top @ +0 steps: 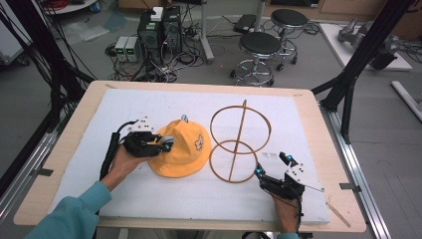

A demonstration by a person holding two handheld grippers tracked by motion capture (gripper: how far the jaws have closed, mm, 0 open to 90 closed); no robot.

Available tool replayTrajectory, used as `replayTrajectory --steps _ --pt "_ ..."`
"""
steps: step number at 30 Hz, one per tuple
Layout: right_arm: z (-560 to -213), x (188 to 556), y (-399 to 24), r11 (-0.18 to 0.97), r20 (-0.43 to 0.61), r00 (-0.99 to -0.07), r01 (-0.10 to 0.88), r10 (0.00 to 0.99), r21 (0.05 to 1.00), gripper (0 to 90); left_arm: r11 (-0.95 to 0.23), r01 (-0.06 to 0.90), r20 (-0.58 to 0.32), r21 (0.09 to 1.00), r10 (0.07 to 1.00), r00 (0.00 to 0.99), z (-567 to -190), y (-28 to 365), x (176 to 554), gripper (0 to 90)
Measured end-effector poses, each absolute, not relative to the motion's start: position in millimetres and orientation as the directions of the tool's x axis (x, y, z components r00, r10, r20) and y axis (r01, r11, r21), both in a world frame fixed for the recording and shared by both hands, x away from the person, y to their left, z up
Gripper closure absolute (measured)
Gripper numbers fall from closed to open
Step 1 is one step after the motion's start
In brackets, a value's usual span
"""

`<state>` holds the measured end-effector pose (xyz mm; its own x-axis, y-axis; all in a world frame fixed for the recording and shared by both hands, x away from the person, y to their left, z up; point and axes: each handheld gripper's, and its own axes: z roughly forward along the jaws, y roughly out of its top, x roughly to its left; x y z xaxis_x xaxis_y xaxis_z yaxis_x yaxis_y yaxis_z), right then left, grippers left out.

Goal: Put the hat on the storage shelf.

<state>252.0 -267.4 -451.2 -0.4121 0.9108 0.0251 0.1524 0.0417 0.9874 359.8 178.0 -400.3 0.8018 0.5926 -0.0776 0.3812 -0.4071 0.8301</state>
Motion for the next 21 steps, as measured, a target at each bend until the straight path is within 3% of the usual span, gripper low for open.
replayTrajectory --steps 2,6,21 --pt "-451.1 252.0 -267.4 0.041 0.026 -0.412 0.153 0.911 0.987 9.7 -0.403 0.399 -0.093 0.824 0.599 0.796 -400.6 177.6 360.4 75.8" --pt "-451.1 252.0 -267.5 0.041 0.026 -0.413 0.153 0.911 0.987 9.7 -0.37 0.441 -0.136 0.817 0.621 0.772 -399.7 179.6 361.7 79.7" --pt "-451.1 251.9 -267.5 0.04 0.028 -0.412 0.155 0.911 0.987 9.7 -0.314 0.435 -0.156 0.844 0.632 0.759 -359.9 191.9 359.7 80.6"
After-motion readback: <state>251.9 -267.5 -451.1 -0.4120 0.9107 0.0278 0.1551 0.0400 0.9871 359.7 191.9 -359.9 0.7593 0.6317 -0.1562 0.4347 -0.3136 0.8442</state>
